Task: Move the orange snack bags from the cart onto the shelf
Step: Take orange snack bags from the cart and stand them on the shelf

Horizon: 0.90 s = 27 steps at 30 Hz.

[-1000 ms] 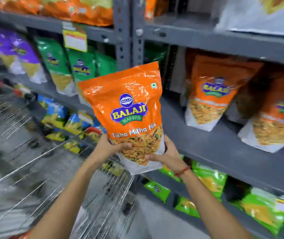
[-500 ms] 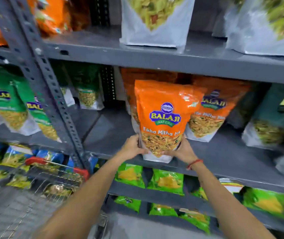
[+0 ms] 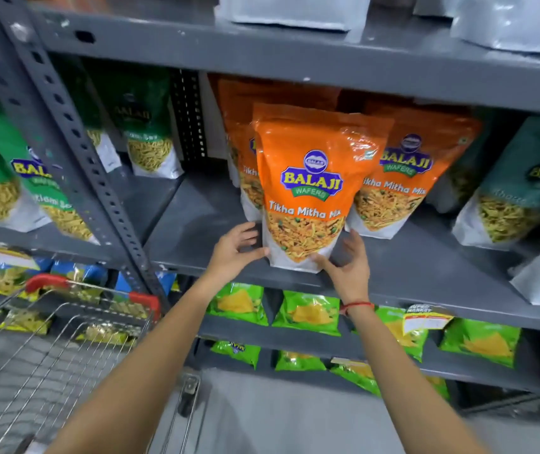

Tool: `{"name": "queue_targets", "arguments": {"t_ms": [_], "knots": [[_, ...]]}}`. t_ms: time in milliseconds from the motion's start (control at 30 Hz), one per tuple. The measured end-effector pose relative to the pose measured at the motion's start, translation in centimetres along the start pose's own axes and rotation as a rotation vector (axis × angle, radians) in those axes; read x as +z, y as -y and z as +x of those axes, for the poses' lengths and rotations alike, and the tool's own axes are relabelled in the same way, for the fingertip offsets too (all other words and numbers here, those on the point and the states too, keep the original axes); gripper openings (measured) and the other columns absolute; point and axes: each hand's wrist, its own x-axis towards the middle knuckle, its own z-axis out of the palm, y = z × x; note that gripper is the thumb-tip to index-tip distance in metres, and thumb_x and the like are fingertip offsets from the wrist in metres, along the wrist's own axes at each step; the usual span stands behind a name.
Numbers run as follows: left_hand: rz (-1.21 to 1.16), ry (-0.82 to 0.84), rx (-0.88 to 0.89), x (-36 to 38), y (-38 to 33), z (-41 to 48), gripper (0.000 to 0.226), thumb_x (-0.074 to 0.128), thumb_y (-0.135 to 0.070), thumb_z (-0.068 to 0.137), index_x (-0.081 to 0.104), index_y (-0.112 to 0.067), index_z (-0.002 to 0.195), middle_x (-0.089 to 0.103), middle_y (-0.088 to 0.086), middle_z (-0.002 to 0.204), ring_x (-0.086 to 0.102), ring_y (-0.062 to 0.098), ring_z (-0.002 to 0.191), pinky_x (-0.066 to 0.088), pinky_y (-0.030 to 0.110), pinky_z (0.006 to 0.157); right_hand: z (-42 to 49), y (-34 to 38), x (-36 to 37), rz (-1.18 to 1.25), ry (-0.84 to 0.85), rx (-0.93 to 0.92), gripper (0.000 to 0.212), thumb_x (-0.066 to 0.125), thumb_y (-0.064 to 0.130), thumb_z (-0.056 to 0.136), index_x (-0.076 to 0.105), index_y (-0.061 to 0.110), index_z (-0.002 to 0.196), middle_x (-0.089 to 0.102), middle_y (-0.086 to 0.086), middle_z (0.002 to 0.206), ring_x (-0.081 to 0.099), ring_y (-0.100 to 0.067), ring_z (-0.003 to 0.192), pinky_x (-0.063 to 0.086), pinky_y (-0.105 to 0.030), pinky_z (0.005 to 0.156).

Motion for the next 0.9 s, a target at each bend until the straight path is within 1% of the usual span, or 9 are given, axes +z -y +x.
{"name": "queue_targets", "arguments": {"t_ms": [100, 200, 333, 500, 600, 667, 733, 800, 900], "knots": [[-0.015, -0.118, 0.041, -2.6, 1.1, -3.5, 0.041, 0.072, -0.003, 0.076, 0.06, 0.0, 0.115, 0.066, 0.016, 0.109, 0.065, 0.008, 0.088, 0.049, 0.008, 0.078, -3.6, 0.9, 1.9, -0.004, -0.147, 0.032, 0.065, 0.076, 0.018, 0.075, 0.044, 0.011, 0.131, 0.053, -0.011, 0.131, 0.052, -0.022, 0.119, 0.042, -0.031, 0.092], [-0.047, -0.176, 0.027, -5.6, 2.4, -6.9, 0.031, 0.068, 0.004, 0.077, 0.061, 0.005, 0.108, 0.067, 0.015, 0.1, 0.064, -0.01, 0.074, 0.048, 0.005, 0.075, -6.8, 2.3, 4.7, 0.03, -0.134, -0.005, 0.048, 0.071, 0.011, 0.079, 0.052, 0.009, 0.122, 0.057, -0.011, 0.122, 0.056, -0.02, 0.106, 0.044, -0.024, 0.079], [-0.11, -0.335, -0.12, -11.7, 6.4, -12.9, 0.022, 0.069, -0.004, 0.079, 0.066, -0.006, 0.1, 0.07, 0.007, 0.092, 0.066, 0.001, 0.076, 0.052, 0.016, 0.077, -11.9, 4.4, 12.1, 0.062, 0.151, -0.047, 0.035, 0.071, 0.005, 0.078, 0.057, 0.011, 0.109, 0.059, -0.008, 0.109, 0.057, -0.018, 0.098, 0.048, -0.023, 0.072], [-0.156, -0.559, -0.337, -18.5, 12.8, -19.5, 0.018, 0.064, -0.001, 0.082, 0.063, -0.004, 0.1, 0.065, 0.001, 0.08, 0.062, 0.006, 0.068, 0.045, 0.004, 0.054, -18.1, 6.2, 21.8, -0.062, 0.56, -0.189, 0.028, 0.071, 0.008, 0.077, 0.06, 0.014, 0.101, 0.061, -0.01, 0.106, 0.061, -0.02, 0.094, 0.053, -0.044, 0.082], [-0.21, -0.722, -0.531, -21.0, 17.6, -24.1, 0.017, 0.061, -0.003, 0.086, 0.06, -0.002, 0.103, 0.061, 0.01, 0.083, 0.059, 0.01, 0.069, 0.047, 0.015, 0.056, -21.9, 6.3, 27.0, -0.171, 0.799, -0.226, 0.031, 0.071, 0.008, 0.077, 0.06, 0.002, 0.106, 0.062, -0.019, 0.109, 0.06, -0.033, 0.102, 0.05, -0.053, 0.087], [-0.341, -0.764, -0.717, -22.2, 21.3, -27.9, 0.013, 0.057, -0.008, 0.09, 0.058, -0.004, 0.102, 0.056, 0.012, 0.087, 0.053, 0.02, 0.079, 0.041, 0.026, 0.059, -24.9, 6.1, 30.4, -0.229, 0.991, -0.249, 0.032, 0.069, 0.006, 0.077, 0.06, 0.001, 0.107, 0.062, -0.019, 0.11, 0.06, -0.033, 0.103, 0.048, -0.051, 0.091], [-0.51, -0.711, -0.937, -22.3, 23.9, -30.7, 0.013, 0.049, -0.02, 0.093, 0.058, -0.01, 0.096, 0.051, 0.009, 0.082, 0.049, 0.021, 0.074, 0.035, 0.025, 0.06, -26.9, 5.6, 32.5, -0.295, 1.148, -0.276, 0.033, 0.067, 0.004, 0.079, 0.058, 0.001, 0.111, 0.061, -0.019, 0.114, 0.059, -0.032, 0.107, 0.046, -0.043, 0.095], [-0.637, -0.684, -1.122, -22.4, 26.4, -33.8, 0.022, 0.048, -0.036, 0.092, 0.056, -0.016, 0.095, 0.048, 0.007, 0.079, 0.047, 0.019, 0.065, 0.041, 0.024, 0.058, -28.9, 4.4, 34.8, -0.379, 1.308, -0.269, 0.035, 0.066, 0.008, 0.082, 0.056, 0.001, 0.114, 0.06, -0.019, 0.118, 0.057, -0.03, 0.111, 0.044, -0.037, 0.096], [-0.801, -0.667, -1.231, -22.3, 30.2, -36.9, 0.058, 0.068, -0.041, 0.077, 0.05, -0.012, 0.123, 0.048, 0.017, 0.103, 0.052, 0.028, 0.08, 0.054, 0.031, 0.049, -31.1, 2.2, 37.6, -0.508, 1.498, -0.293, 0.039, 0.067, 0.012, 0.081, 0.055, 0.0, 0.116, 0.059, -0.019, 0.121, 0.054, -0.03, 0.113, 0.042, -0.036, 0.096]]}}
